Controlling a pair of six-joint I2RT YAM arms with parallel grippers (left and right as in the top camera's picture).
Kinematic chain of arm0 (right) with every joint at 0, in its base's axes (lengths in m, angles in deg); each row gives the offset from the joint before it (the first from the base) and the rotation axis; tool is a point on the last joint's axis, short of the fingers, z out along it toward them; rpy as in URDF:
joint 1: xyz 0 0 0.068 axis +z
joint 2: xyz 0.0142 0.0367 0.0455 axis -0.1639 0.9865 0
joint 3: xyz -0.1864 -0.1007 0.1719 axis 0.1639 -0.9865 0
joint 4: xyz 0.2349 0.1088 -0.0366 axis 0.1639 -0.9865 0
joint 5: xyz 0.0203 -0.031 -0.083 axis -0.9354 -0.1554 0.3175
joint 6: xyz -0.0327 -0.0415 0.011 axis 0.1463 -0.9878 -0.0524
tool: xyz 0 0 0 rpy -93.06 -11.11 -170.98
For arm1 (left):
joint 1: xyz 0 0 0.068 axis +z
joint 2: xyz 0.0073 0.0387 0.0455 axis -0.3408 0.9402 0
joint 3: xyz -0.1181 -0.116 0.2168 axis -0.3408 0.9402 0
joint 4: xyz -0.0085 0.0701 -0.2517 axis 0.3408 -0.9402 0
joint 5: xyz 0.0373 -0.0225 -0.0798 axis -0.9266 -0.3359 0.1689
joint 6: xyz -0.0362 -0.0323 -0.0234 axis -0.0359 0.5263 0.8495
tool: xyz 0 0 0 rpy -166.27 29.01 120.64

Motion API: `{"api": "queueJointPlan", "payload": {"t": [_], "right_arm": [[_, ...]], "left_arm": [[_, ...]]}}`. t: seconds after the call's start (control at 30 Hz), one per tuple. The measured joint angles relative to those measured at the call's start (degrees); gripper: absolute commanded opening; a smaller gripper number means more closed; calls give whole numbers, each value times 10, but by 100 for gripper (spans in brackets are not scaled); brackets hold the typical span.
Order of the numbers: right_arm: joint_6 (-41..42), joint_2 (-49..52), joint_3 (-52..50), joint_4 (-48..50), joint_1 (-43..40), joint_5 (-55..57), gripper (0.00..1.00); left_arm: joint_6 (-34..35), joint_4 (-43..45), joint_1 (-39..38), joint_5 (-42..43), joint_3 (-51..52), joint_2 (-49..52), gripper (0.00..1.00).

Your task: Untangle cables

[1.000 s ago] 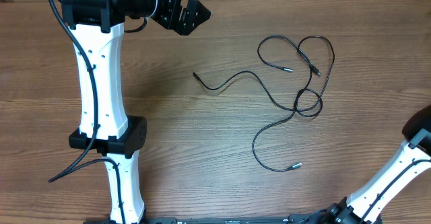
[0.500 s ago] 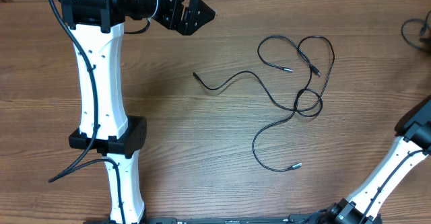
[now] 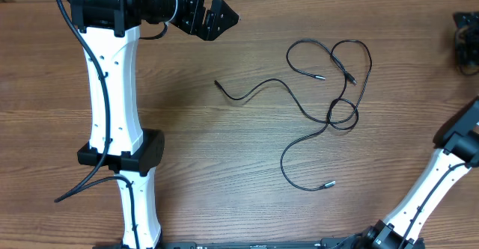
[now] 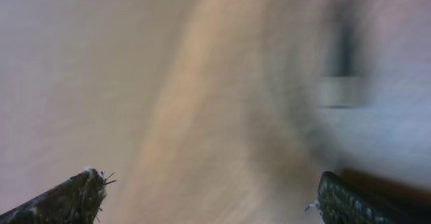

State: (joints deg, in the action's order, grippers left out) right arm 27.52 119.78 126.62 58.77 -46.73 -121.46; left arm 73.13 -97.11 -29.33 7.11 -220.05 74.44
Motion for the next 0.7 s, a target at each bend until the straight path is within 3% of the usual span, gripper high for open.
{"api": "queueJointPlan", "payload": {"t": [0.13,0.4,0.7], "right_arm": [[7,-7,3,47,21,-43,100],[10,-56,21,12,32,-32,100],[-66,-84,14,-134,34,187,100]], "left_arm": [[0,0,0,-1,0,0,100],[0,0,0,-2,0,0,100],[0,0,0,-2,0,0,100]]}}
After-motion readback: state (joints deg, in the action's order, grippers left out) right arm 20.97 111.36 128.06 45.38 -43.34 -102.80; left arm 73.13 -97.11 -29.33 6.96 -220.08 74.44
